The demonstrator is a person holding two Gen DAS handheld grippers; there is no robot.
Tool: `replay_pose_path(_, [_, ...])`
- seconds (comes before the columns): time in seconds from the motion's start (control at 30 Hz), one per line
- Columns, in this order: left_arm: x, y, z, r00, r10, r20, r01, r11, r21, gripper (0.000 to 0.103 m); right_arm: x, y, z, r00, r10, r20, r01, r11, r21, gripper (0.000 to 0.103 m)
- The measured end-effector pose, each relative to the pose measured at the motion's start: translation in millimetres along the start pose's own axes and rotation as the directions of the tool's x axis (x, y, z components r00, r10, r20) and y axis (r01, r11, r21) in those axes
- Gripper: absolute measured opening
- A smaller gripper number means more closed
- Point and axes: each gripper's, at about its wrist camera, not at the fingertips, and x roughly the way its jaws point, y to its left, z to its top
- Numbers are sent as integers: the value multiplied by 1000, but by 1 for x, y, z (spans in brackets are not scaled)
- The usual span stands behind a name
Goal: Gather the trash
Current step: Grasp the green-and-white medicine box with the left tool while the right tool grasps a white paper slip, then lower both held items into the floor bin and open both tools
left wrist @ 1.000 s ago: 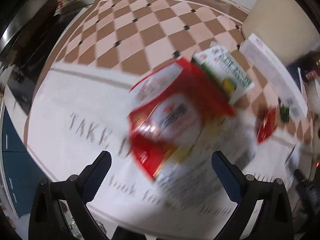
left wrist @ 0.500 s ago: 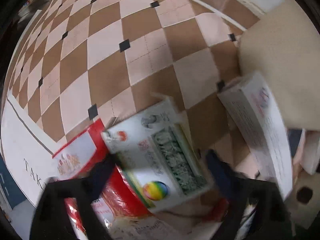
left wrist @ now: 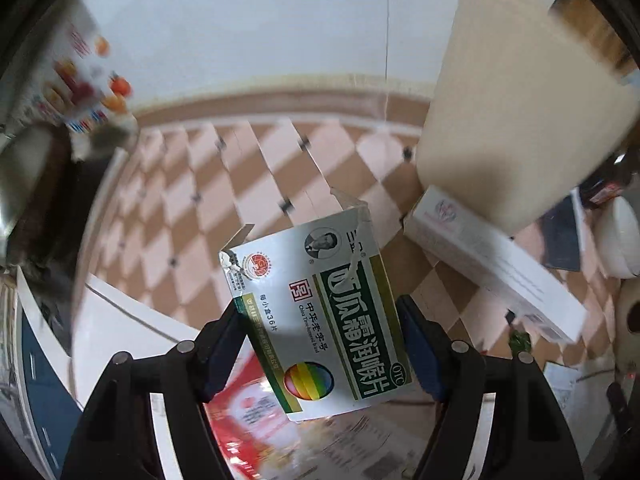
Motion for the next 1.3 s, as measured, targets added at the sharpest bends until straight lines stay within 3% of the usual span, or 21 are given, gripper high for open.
replay_pose_path(0.1, [-30, 10, -4, 997, 18, 77, -19, 1000, 8, 71, -20, -1, 0, 997, 69, 19, -69, 997, 27, 0])
replay_pose_path(0.17, [-37, 11, -8, 995, 35, 94, -37, 999, 16, 71, -16, 9, -4, 998, 45, -38, -45, 999, -19, 0])
replay_pose_path(0.2, [-36, 14, -13, 994, 47, 94, -49, 999, 18, 71, -4, 12, -2, 997, -1, -78, 0, 1000, -24, 8])
replay_pose_path(0.23, [-30, 18, -22, 995, 57, 87, -60, 998, 23, 71, -2, 10, -6, 993, -40, -110, 37, 999, -32, 22])
replay_pose_path(0.27, [-22, 19, -33, 996, 65, 62, -66, 997, 28, 71, 12, 11, -5, 986, -79, -149, 73, 996, -50, 66])
replay_pose_path(0.3, [-13, 22, -37, 997, 67, 37, -68, 997, 30, 71, 31, 12, -7, 979, -97, -181, 86, 994, -67, 91])
replay_pose_path(0.37, [7, 27, -54, 997, 76, -22, -75, 997, 31, 71, 50, 15, -15, 968, -143, -207, 124, 987, -103, 91])
replay_pose_path(0.4, [9, 23, -64, 996, 80, -43, -78, 996, 32, 71, 65, 21, -20, 953, -186, -238, 154, 977, -148, 96])
replay_pose_path(0.43, [17, 23, -68, 994, 83, -64, -82, 996, 31, 71, 69, 35, -26, 957, -220, -188, 177, 959, -223, 93])
replay_pose_path(0.5, [25, 28, -77, 992, 88, -89, -86, 996, 22, 71, 81, 56, -40, 936, -329, -129, 269, 901, -340, 91])
replay_pose_path(0.53, [27, 29, -81, 992, 85, -95, -83, 996, 16, 71, 82, 65, -46, 942, -324, -87, 270, 886, -377, 84])
replay_pose_path(0.57, [27, 31, -84, 992, 79, -97, -78, 997, 11, 71, 80, 69, -48, 948, -313, -60, 266, 881, -391, 60])
replay_pose_path(0.63, [20, 34, -89, 994, 72, -83, -71, 997, 10, 70, 77, 81, -51, 950, -310, -33, 268, 864, -426, 0])
replay_pose_path(0.8, [-18, 51, -108, 999, 27, -19, -27, 1000, 10, 70, 50, 79, -63, 981, -187, -56, 157, 928, -337, 0])
replay_pose_path(0.97, [-67, 85, -144, 997, -52, 55, 50, 998, 30, 70, -22, 90, -102, 999, -39, -20, 32, 962, -270, 0])
replay_pose_path(1.13, [-102, 128, -206, 987, -151, 56, 148, 987, 68, 70, -106, 99, -179, 998, 57, -4, -57, 971, -234, 0])
replay_pose_path(1.3, [-86, 167, -300, 982, -174, -77, 183, 975, 125, 70, -134, 98, -294, 994, 76, -83, -90, 978, -189, 0])
